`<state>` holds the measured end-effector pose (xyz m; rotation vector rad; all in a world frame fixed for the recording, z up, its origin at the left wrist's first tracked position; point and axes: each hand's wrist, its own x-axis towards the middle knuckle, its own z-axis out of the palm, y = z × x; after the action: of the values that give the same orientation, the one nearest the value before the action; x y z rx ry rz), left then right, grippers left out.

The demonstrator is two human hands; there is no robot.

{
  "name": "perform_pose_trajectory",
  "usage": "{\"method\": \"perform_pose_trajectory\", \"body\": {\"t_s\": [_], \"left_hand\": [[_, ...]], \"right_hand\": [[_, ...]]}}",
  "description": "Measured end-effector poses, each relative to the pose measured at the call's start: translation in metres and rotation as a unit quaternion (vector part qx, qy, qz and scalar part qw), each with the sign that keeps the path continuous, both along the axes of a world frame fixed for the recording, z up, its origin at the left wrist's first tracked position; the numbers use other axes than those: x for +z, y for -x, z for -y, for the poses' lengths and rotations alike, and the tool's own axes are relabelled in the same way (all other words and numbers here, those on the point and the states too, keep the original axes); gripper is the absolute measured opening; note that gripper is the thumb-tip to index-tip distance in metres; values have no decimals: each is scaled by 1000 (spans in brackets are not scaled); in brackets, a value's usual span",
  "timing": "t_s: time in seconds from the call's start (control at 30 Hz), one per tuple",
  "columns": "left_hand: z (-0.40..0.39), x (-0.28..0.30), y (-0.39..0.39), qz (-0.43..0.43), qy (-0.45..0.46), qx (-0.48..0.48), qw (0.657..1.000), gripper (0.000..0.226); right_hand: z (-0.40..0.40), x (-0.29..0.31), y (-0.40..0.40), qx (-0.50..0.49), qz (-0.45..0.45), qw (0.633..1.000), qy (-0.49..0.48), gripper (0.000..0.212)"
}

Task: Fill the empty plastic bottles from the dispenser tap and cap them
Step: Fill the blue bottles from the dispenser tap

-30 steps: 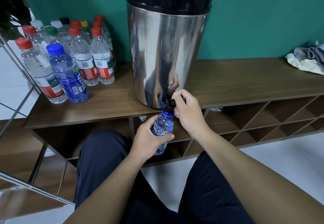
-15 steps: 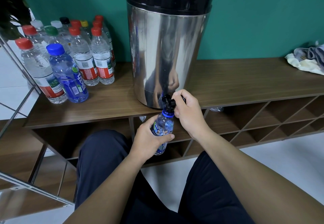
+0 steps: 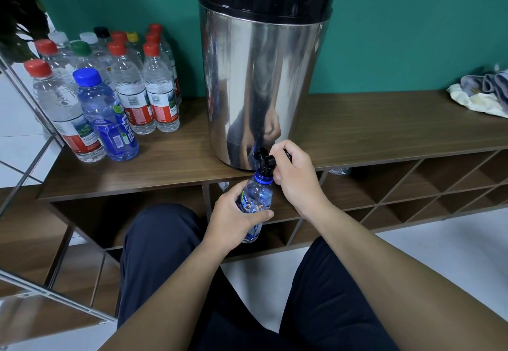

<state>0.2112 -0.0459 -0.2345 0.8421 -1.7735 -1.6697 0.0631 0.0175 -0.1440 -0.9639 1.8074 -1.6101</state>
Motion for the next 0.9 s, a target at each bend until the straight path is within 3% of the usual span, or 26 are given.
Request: {"method": "perform_pose_trajectory", "body": {"t_s": [0.9], "left_hand": [[0, 0, 1, 11, 2, 4, 1000, 76]], "right_hand": [[0, -1, 2, -3, -3, 1000, 0, 27]]}}
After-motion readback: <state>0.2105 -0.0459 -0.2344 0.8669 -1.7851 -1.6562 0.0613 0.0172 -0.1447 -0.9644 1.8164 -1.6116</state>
